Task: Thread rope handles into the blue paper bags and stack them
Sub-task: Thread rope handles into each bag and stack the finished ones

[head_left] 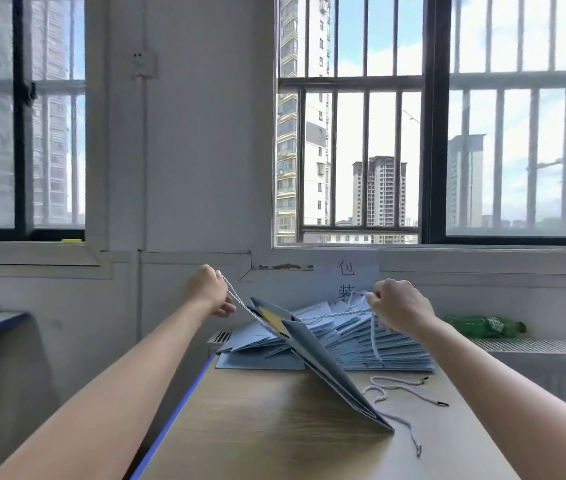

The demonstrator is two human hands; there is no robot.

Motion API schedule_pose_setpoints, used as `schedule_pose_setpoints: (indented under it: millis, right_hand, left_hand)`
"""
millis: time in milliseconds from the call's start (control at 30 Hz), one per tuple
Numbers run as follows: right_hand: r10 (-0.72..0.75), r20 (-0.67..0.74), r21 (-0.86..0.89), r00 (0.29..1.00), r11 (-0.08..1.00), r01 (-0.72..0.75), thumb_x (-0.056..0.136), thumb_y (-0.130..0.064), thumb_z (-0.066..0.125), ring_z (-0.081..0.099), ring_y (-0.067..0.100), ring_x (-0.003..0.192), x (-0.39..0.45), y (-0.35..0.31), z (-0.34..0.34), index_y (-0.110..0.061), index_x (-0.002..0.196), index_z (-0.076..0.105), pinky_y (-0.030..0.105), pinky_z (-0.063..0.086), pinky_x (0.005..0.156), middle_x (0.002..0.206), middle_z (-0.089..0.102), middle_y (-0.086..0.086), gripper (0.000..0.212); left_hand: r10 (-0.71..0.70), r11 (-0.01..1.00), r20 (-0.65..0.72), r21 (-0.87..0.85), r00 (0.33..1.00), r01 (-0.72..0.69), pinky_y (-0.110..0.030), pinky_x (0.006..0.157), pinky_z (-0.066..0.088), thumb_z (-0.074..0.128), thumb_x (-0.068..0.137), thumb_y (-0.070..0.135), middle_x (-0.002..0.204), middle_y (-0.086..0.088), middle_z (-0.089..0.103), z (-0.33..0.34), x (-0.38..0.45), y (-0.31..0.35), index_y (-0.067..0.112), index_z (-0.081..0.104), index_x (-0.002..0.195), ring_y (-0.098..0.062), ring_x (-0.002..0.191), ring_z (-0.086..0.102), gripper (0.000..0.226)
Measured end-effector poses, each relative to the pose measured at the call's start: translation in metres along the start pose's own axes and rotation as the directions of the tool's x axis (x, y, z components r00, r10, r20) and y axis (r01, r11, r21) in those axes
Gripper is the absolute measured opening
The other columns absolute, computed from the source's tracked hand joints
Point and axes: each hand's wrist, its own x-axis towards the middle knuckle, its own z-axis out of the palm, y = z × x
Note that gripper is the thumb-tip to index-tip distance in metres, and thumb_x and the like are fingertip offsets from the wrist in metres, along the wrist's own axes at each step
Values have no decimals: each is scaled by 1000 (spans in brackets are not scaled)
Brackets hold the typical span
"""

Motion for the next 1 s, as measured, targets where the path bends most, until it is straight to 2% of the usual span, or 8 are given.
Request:
schedule_pose_setpoints:
  millis: [167,267,433,600,700,800,900,1000]
  right_hand:
    - [-60,57,232,997,972,45,98,-13,43,64,25,56,3,-11,3,1,81,60,38,57,61,68,68,13,28]
    - [-42,88,403,995,915,3,98,-10,45,58,15,52,4,-22,0,-1,86,55,21,49,47,71,64,11,17]
    - [-51,182,625,982,777,-76,92,-12,57,46,11,48,7,-51,-1,1,82,61,19,40,44,62,56,7,17]
    - [-99,309,551,946,829,-93,89,-39,61,31,11,40,3,-78,-7,-8,57,47,18,28,36,46,43,0,46]
    - [-100,372,563,923,814,-139,86,-53,56,25,6,35,-3,-87,-13,-7,74,61,16,24,34,41,52,-5,47]
    - [-47,288,546,957,829,-123,88,-41,61,27,7,33,1,-87,-11,1,87,69,18,25,36,49,56,2,43]
    - [-21,153,403,988,914,-43,90,-20,57,37,12,39,4,-80,-7,3,78,70,21,33,39,57,57,4,28]
    - [-29,109,477,994,879,-26,94,-39,50,35,5,29,3,-79,-6,-5,65,66,17,33,36,70,71,6,47]
  left_hand:
    - [-89,938,38,-334,995,96,-28,31,48,21,102,6,70,-22,56,10,-2,12,2,39,80,-18,31,57,29]
    - [-18,958,63,-286,998,35,-19,31,42,26,104,12,83,-15,60,11,3,18,10,37,81,-11,35,58,25]
    - [192,973,175,-162,966,-164,-14,32,27,33,103,15,92,-1,63,15,-7,48,16,43,82,-9,43,49,23]
    - [313,944,330,-212,891,-254,-14,33,29,34,103,10,97,-6,63,22,-23,81,11,46,89,-6,44,42,18]
    - [367,926,386,-239,847,-292,-12,35,32,35,103,10,96,-5,64,21,-29,92,11,47,88,-7,49,41,19]
    - [395,915,402,-255,826,-314,-14,34,31,36,103,12,97,-5,66,19,-31,97,11,47,89,-2,41,39,18]
    - [398,914,355,-236,846,-331,-12,35,29,35,103,12,101,-8,66,12,-29,94,14,48,88,-1,39,35,20]
    - [404,914,370,-210,837,-348,-12,35,28,35,103,12,99,-5,66,7,-28,88,15,47,86,-4,42,33,22]
